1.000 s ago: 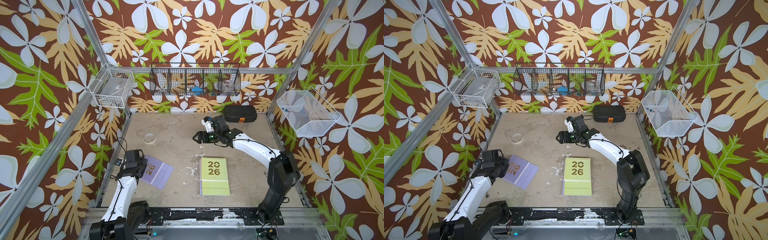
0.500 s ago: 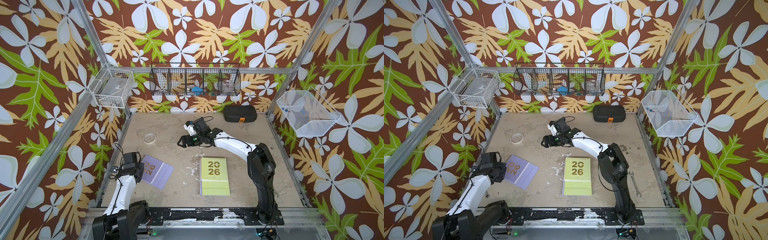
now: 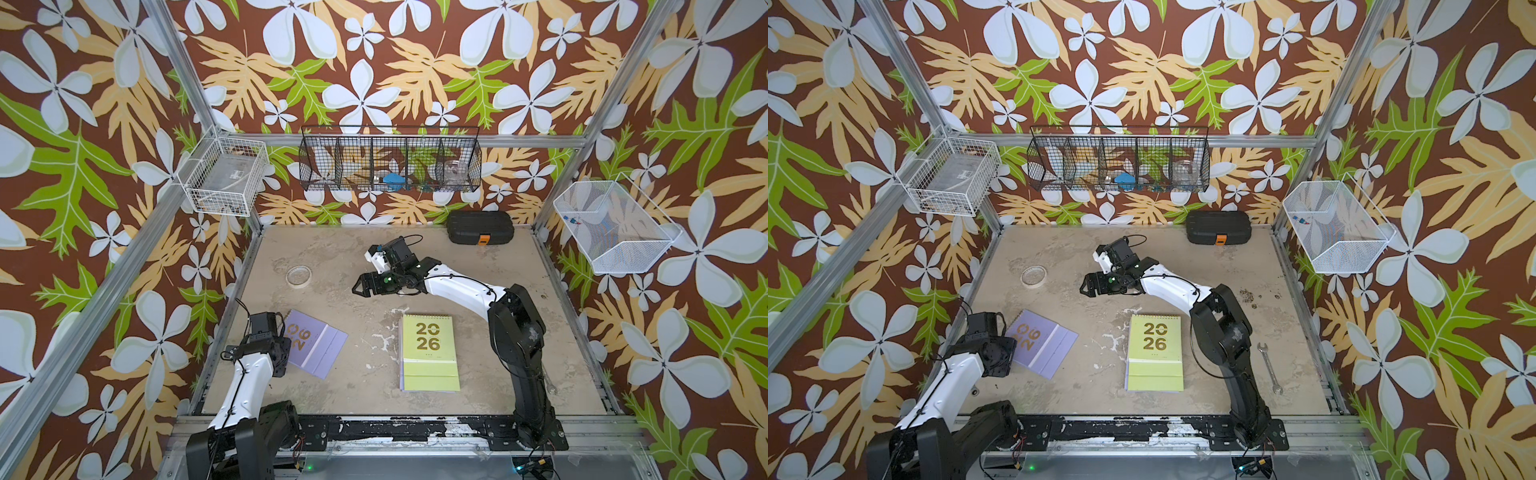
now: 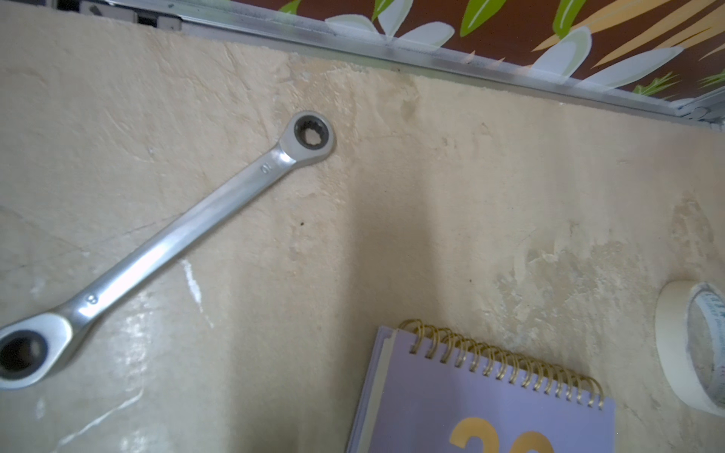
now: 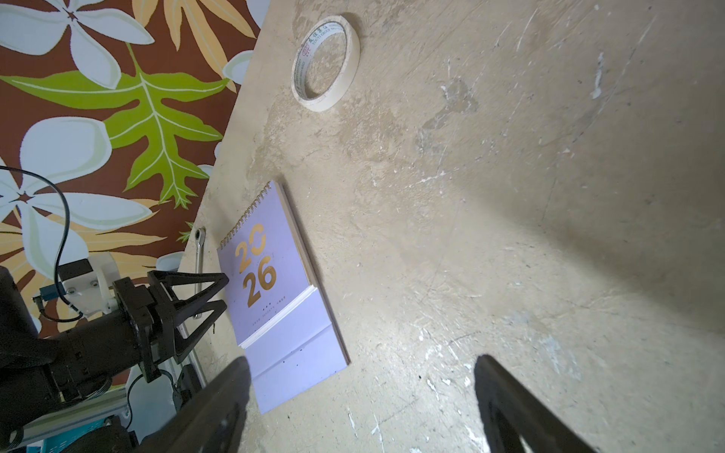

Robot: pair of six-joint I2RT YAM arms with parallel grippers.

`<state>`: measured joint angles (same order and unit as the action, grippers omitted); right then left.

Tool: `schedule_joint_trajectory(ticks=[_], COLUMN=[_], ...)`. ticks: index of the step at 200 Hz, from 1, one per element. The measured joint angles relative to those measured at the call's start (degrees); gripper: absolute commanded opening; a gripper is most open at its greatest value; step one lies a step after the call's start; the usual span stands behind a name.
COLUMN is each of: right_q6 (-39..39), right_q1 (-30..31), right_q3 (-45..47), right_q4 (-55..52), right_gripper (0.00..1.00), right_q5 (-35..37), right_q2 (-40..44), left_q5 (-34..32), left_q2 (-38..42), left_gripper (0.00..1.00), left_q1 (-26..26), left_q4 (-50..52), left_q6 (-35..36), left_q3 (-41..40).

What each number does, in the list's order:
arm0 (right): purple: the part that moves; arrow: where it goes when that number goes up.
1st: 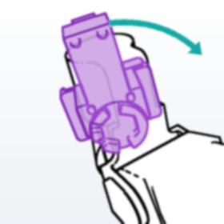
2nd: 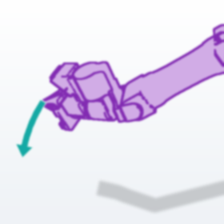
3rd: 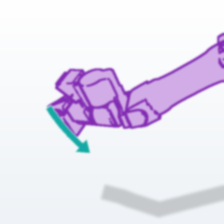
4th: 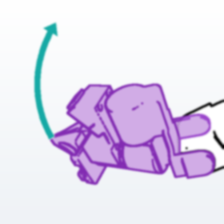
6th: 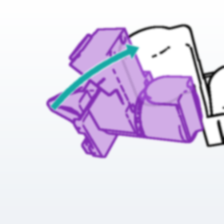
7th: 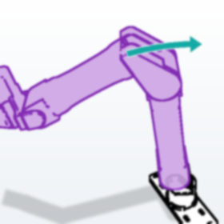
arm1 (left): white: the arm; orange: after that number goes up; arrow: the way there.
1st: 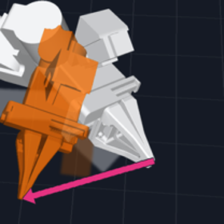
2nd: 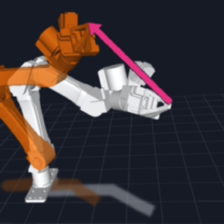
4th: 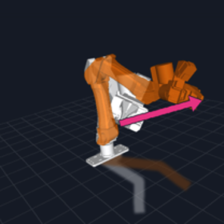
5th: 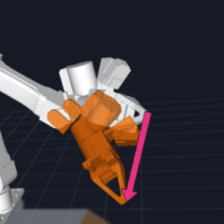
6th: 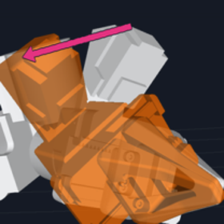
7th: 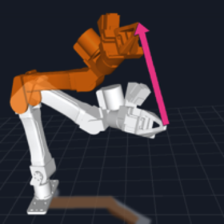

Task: Stack the calendars
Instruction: Adjust the calendar at the center of the board, then pick up the calendar at the center of the board.

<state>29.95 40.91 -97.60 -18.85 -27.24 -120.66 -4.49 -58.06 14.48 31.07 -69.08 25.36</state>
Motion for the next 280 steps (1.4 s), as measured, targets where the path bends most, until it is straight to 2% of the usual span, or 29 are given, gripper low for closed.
schedule_joint_trajectory(ticks=[37,89,137,185,280], right_q6=[0.0,-0.1,2.2,4.2,8.4], right_q1=[0.0,0.0,0.0,0.0,0.4], right_q3=[-0.4,-1.6,-1.9,-3.5,-2.1], right_q4=[0.0,0.1,1.4,0.3,-1.7], right_gripper=[0.9,0.91,0.91,0.91,0.93], right_q5=[-0.4,-2.7,-7.6,-10.1,-13.4], right_q2=[-0.7,-2.4,-5.5,-8.1,-11.3], left_q5=[-0.1,0.9,9.4,18.1,23.4], left_q2=[-2.8,-8.4,-12.4,-20.6,-20.2], left_gripper=[0.71,0.73,0.72,0.7,0.65], left_q1=[0.0,0.4,-0.2,-2.8,-2.9], left_q4=[-2.7,-11.4,-22.5,-25.2,-25.9], left_q6=[0.6,6.8,9.3,12.4,17.9], left_q3=[-0.8,0.7,0.8,6.6,5.1])
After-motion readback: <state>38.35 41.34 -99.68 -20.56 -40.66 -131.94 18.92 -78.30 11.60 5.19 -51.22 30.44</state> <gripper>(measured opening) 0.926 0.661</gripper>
